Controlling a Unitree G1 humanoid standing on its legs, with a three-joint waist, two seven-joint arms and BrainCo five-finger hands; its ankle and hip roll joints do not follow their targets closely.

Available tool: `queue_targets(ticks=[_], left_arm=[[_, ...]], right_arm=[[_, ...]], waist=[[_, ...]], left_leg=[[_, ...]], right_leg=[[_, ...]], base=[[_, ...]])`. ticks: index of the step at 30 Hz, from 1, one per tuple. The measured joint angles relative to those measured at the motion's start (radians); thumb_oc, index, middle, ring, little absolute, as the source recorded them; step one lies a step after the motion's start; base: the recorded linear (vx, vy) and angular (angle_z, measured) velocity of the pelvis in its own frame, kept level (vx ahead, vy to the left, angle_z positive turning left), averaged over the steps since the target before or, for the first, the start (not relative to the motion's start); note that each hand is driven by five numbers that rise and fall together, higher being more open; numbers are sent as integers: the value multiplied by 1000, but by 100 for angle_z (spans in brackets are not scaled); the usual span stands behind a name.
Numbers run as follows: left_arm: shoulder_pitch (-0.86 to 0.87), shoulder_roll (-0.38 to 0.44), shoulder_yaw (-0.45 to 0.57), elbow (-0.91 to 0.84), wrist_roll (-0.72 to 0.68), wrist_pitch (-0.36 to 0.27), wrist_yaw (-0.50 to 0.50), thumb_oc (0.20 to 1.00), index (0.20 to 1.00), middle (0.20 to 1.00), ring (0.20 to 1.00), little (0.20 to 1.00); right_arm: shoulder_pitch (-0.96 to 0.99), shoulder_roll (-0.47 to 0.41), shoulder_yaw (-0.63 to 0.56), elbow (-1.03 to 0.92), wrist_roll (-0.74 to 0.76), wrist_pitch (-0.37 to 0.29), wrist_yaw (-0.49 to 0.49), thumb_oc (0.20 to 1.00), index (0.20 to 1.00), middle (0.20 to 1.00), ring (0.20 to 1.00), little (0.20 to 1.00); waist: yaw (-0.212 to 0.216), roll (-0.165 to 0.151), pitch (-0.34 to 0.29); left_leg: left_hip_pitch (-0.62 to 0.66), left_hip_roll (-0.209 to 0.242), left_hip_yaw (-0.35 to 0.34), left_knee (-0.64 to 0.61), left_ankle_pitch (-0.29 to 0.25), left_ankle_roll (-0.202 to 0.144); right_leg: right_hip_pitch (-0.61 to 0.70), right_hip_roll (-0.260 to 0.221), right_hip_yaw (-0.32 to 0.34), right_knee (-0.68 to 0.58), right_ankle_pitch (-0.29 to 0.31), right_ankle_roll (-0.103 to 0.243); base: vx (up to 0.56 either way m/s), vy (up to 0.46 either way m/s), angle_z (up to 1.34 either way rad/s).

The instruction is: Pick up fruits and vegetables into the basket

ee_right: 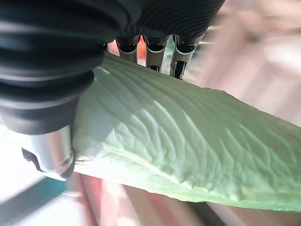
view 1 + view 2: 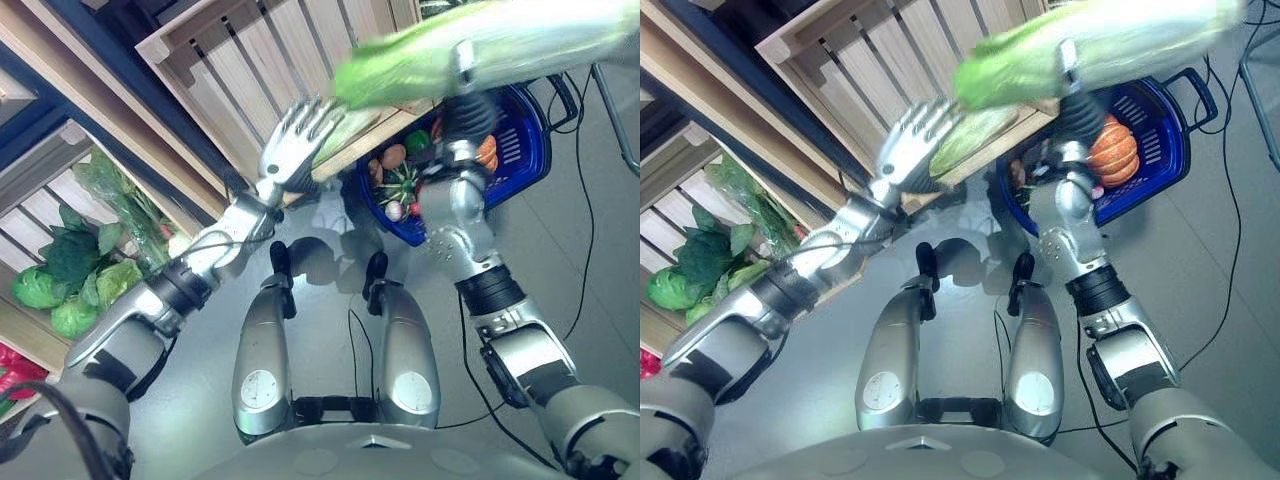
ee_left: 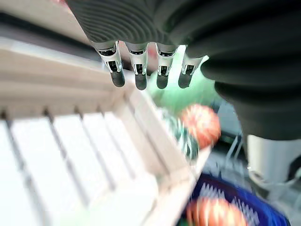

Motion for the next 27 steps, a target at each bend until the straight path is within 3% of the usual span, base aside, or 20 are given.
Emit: queue_targets(ticks=[3,7,13,22,27], left_arm=[[41,4,1,34,-23,36,18,1000,1000,1000,1000,1000],[36,7,17,87,-124,39,51,1000,1000,1000,1000,1000],[3,27,87,203,-279,24,118,1000,1000,1000,1000,1000],[-157,66,142,257,-396,5,166,1000,1000,1000,1000,1000],[-279,63,142,298,-442,8,172,1000,1000,1000,1000,1000]], right_arm=[[-12,-54,-49,-68,-112,-30,-49,200,200,200,200,200],[-12,-100,-61,-84,-220,-28,-107,200,200,200,200,200],[17,-198,-80,-80,-373,60,-184,200,200,200,200,200],[22,-268,-57,79,-464,218,-131,200,200,200,200,200],[-31,-284,36,227,-460,272,-60,200,200,200,200,200]], waist=[[-6,2,1],[-25,2,1],[-68,4,2],[-104,15,6],[-111,20,8]], left_leg=[[0,3,10,1,0,0],[-1,5,24,2,0,0],[-49,12,46,20,-3,-1],[-140,15,70,53,-10,1],[-185,18,86,61,-9,1]], right_leg=[[-10,3,10,6,0,0],[-30,7,31,17,0,-1],[-100,15,61,39,3,-5],[-217,16,97,83,5,-7],[-279,20,115,101,7,-11]], base=[[3,-2,-9],[-3,-5,-12],[-11,-1,-13],[-19,11,-9],[-11,6,-8]])
